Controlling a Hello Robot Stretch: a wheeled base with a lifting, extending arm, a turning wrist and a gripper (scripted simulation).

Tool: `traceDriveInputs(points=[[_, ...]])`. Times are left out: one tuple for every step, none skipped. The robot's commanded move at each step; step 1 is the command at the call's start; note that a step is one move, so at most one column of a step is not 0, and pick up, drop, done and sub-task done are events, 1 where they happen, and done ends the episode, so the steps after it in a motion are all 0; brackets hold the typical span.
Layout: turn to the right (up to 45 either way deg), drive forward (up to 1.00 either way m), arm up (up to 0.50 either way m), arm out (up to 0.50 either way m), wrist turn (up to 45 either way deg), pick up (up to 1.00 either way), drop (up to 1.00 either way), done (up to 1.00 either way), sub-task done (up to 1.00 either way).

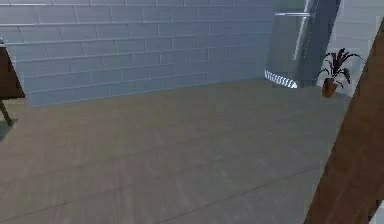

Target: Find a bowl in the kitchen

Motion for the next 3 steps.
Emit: traceDriveInputs(points=[[-45.0,0.00,0.00,0.00,0.0,0.00,0.00,0.00,0.00],[0.0,0.60,0.00,0.00,0.0,0.00,0.00,0.00,0.00],[-30.0,0.00,0.00,0.00,0.0,0.00,0.00,0.00,0.00]])
